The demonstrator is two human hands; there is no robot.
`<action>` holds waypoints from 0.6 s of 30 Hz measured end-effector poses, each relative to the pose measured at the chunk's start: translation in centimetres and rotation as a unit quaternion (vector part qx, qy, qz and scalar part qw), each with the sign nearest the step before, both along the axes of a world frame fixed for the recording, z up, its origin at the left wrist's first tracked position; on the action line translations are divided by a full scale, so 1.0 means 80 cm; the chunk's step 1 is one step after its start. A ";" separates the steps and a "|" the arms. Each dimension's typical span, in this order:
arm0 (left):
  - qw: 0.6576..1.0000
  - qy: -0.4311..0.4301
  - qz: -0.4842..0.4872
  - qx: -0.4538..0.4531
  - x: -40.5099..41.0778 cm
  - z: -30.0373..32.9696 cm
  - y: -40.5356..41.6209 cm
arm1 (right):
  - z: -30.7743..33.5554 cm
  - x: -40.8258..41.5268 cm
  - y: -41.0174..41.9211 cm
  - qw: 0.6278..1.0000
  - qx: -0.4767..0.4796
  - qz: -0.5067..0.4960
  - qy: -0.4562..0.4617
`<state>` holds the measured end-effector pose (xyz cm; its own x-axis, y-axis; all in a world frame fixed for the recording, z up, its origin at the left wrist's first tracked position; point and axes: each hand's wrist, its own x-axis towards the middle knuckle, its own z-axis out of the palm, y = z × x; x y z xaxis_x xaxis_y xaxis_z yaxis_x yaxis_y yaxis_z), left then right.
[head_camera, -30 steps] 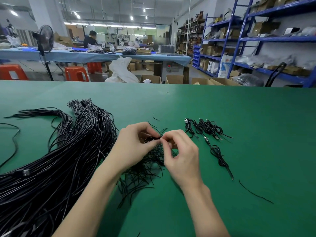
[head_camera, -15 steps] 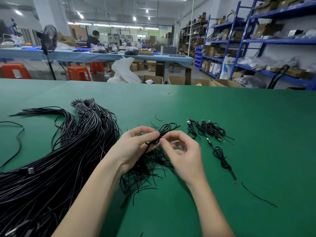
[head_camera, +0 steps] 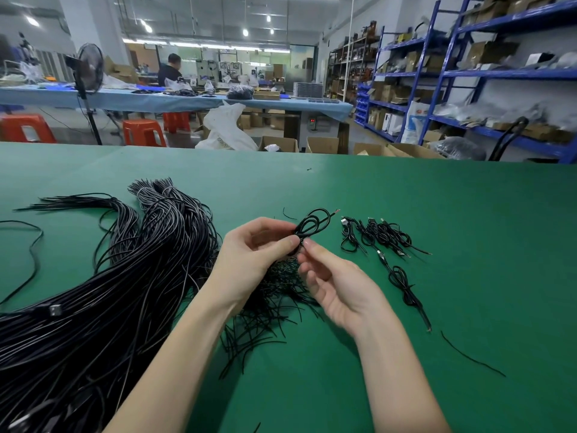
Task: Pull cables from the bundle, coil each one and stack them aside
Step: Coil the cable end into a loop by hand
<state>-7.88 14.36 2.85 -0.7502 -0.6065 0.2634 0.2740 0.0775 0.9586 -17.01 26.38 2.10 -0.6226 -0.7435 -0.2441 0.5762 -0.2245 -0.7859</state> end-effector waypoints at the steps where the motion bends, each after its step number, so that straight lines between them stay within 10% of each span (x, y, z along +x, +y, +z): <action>1: 1.000 -0.002 0.009 -0.023 -0.001 0.000 0.001 | 0.001 0.000 0.000 1.000 -0.002 0.004 -0.011; 13: 1.000 0.018 -0.001 -0.018 -0.007 -0.007 0.006 | 0.006 0.004 0.007 0.991 -0.044 0.002 -0.129; 18: 0.991 -0.028 -0.018 0.132 -0.008 0.001 0.004 | 0.000 0.005 -0.001 0.994 -0.044 -0.097 0.028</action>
<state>-8.54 14.71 2.96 -0.7809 -0.6221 0.0565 0.2179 -0.1865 0.9580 -16.63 26.29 2.14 -0.7676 -0.6244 -0.1445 0.4707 -0.3963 -0.7883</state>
